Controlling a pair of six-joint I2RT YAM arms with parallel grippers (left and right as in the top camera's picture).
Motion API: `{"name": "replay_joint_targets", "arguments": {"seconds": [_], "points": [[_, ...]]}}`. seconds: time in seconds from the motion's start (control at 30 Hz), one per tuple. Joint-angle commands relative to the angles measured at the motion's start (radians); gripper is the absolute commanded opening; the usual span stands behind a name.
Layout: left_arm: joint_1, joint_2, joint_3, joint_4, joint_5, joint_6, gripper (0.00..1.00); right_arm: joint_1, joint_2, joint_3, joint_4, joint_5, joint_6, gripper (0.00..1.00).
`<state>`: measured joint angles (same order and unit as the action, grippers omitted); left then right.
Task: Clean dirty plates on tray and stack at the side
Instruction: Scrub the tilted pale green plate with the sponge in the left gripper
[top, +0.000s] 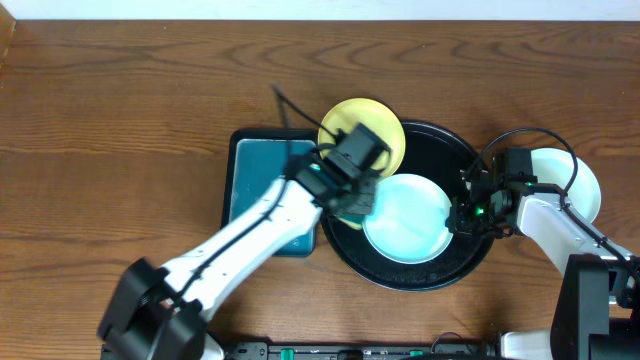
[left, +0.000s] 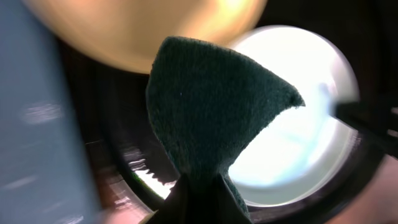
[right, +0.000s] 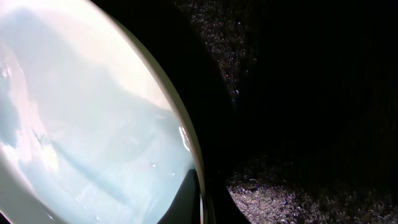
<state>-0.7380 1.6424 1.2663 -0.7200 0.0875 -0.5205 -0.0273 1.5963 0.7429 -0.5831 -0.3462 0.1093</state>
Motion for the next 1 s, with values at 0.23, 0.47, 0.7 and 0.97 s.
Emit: {"name": "replay_joint_targets", "arguments": {"seconds": [0.23, 0.47, 0.7, 0.97], "points": [[0.200, -0.042, -0.006, -0.085, -0.026, 0.068, 0.08, 0.026, 0.026, -0.021, 0.012, 0.027, -0.021, 0.01], [0.109, -0.026, -0.042, 0.099, 0.134, 0.098, 0.07, 0.026, 0.026, -0.021, 0.012, 0.027, -0.021, 0.01], [-0.035, 0.075, -0.055, 0.301, 0.134, -0.003, 0.07, 0.026, 0.026, -0.021, 0.011, 0.027, -0.021, 0.01], [-0.117, 0.258, -0.055, 0.504, 0.168, -0.153, 0.08, 0.026, 0.026, -0.021, 0.009, 0.027, -0.021, 0.01]]}}
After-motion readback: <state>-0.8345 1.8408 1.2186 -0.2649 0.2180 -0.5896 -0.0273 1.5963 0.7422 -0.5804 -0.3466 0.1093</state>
